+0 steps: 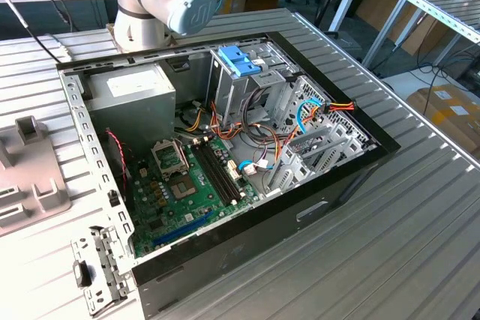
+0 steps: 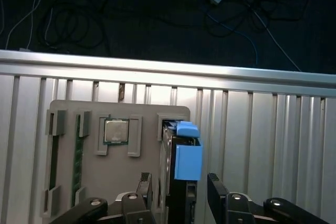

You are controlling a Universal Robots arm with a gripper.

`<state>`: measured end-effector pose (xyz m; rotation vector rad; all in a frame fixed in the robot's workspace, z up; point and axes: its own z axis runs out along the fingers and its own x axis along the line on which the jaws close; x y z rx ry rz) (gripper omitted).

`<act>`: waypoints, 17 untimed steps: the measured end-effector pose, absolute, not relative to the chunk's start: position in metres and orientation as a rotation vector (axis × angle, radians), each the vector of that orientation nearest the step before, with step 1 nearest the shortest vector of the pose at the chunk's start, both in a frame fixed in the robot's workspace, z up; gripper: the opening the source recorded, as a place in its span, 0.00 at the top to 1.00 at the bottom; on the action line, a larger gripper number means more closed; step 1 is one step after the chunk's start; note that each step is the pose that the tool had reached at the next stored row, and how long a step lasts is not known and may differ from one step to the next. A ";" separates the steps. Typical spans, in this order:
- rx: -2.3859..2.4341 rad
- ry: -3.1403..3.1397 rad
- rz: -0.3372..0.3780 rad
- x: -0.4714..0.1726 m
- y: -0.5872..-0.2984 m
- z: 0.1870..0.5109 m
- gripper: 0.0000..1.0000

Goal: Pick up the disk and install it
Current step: 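Pick up the disk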

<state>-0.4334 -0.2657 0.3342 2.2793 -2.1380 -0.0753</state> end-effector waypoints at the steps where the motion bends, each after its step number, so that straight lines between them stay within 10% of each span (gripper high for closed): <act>1: 2.279 -2.138 -0.075 -0.435 -0.265 0.334 0.46; 17: 2.279 -2.138 -0.075 -0.446 -0.263 0.318 0.46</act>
